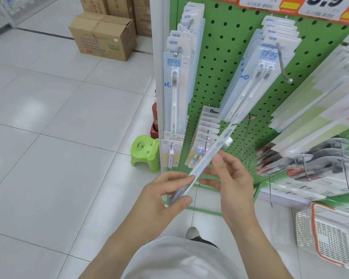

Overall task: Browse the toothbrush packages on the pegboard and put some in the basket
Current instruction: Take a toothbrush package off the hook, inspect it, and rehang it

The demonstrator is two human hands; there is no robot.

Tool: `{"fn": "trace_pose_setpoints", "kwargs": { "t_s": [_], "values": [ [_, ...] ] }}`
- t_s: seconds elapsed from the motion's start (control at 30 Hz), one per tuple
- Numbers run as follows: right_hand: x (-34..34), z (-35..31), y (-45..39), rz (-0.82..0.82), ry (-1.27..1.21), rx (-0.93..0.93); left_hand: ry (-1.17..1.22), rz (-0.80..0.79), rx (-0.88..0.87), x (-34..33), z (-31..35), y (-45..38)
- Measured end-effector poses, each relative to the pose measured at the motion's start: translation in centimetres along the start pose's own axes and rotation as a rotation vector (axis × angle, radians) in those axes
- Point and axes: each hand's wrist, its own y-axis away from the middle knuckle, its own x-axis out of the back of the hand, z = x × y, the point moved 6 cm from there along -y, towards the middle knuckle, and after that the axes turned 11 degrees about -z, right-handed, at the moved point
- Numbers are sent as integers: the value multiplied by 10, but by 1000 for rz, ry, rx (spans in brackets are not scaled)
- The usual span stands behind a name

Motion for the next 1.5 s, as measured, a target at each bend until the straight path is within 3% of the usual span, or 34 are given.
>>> {"fn": "trace_pose_setpoints", "kwargs": {
  "t_s": [0.13, 0.27, 0.37, 0.63, 0.83, 1.07, 1.5],
  "values": [
    [-2, 1, 0, -46, 7, -3, -107, 32, -19, 4, 0, 2],
    [0, 0, -1, -92, -9, -12, 157, 48, 164, 3, -10, 2],
    [0, 0, -2, -106, 29, -24, 216, 19, 198, 1, -12, 3],
    [24, -7, -7, 82, 150, 13, 171, -63, 242, 1, -14, 4],
    [57, -23, -16, 264, 162, 138, 88, -183, 257, 3, -15, 9],
    [54, -18, -13, 201, 243, 221, 64, -158, 227, 9, -17, 10],
    [21, 3, 0, 81, 490, 101, -91, -54, 233, 21, -26, 10]
  ]
}}
